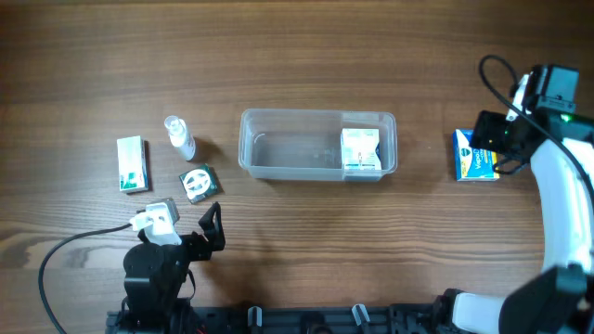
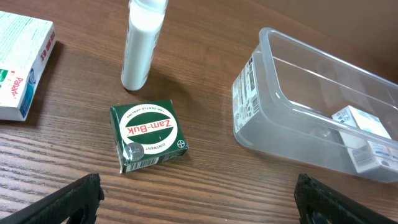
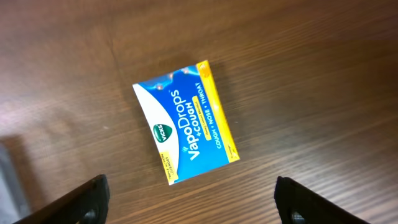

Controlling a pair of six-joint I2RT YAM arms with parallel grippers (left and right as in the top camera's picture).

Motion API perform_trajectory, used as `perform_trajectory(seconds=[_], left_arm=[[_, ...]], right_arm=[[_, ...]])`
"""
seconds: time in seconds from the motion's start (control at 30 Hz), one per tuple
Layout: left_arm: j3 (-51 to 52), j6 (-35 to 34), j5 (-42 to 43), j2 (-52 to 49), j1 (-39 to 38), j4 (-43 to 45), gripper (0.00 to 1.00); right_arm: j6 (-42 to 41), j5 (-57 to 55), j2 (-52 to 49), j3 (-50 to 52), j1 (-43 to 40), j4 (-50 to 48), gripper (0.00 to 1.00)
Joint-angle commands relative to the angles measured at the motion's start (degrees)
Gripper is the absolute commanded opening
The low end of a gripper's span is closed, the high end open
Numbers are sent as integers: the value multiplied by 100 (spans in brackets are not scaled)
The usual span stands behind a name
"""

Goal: Pack container
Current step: 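Release the box and move right gripper to the blue VapoDrops box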

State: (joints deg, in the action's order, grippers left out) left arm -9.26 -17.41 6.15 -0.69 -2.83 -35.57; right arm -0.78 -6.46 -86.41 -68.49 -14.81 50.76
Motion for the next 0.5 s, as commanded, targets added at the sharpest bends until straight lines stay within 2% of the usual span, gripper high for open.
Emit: perform_trajectory(seconds=[0.0,0.07,0.23,0.47], left_arm=[[20,28,87,52,50,24,100],[20,28,87,52,50,24,100],[20,28,87,52,50,24,100],[20,28,87,52,48,24,100]], right_arm=[[542,164,-769,48,-17,-149,94],[542,160,-1222,48,-17,-313,100],[525,160,-1952,48,-28,-789,100],[321,164,-2120,55,-28,-1134,100]])
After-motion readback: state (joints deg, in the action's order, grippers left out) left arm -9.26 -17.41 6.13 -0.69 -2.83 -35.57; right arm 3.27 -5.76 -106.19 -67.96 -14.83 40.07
